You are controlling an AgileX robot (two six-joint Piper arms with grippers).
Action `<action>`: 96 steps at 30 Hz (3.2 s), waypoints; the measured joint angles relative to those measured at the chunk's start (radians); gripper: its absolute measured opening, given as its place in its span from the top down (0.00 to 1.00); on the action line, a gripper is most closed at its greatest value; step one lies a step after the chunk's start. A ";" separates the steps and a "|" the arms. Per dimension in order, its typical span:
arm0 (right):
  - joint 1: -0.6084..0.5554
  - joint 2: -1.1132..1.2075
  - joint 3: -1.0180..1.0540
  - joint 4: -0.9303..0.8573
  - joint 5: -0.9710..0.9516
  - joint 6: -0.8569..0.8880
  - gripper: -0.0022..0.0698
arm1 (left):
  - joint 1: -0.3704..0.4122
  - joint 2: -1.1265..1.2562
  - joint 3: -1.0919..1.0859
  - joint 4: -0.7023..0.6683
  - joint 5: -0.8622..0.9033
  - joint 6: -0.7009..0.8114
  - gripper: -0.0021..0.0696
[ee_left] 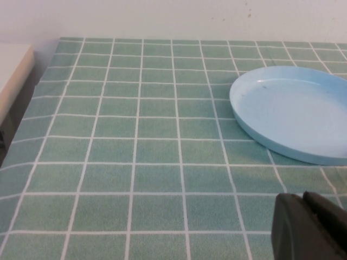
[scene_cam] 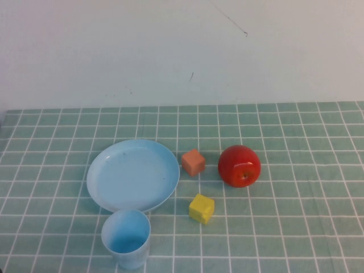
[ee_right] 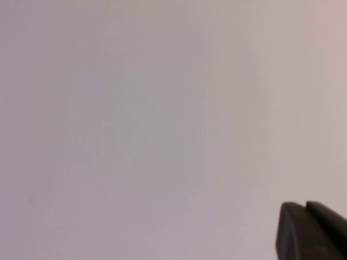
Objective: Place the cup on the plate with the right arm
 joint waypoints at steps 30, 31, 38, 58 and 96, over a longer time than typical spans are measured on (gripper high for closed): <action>0.000 0.806 -0.970 0.333 1.027 -0.309 0.97 | 0.000 0.000 0.000 0.000 0.000 -0.002 0.97; 0.000 0.842 -0.990 0.390 1.046 -0.334 0.97 | 0.000 0.000 0.000 0.000 0.000 -0.002 0.97; 0.000 1.107 -1.139 0.724 1.292 -0.588 0.97 | 0.000 0.000 0.000 0.000 0.000 -0.001 0.97; 0.627 1.749 -1.550 0.372 1.268 -0.276 0.97 | 0.000 0.000 0.000 0.000 0.000 -0.001 0.97; 0.848 2.212 -1.861 0.293 1.308 -0.204 0.69 | 0.000 0.000 0.000 0.000 0.000 -0.001 0.97</action>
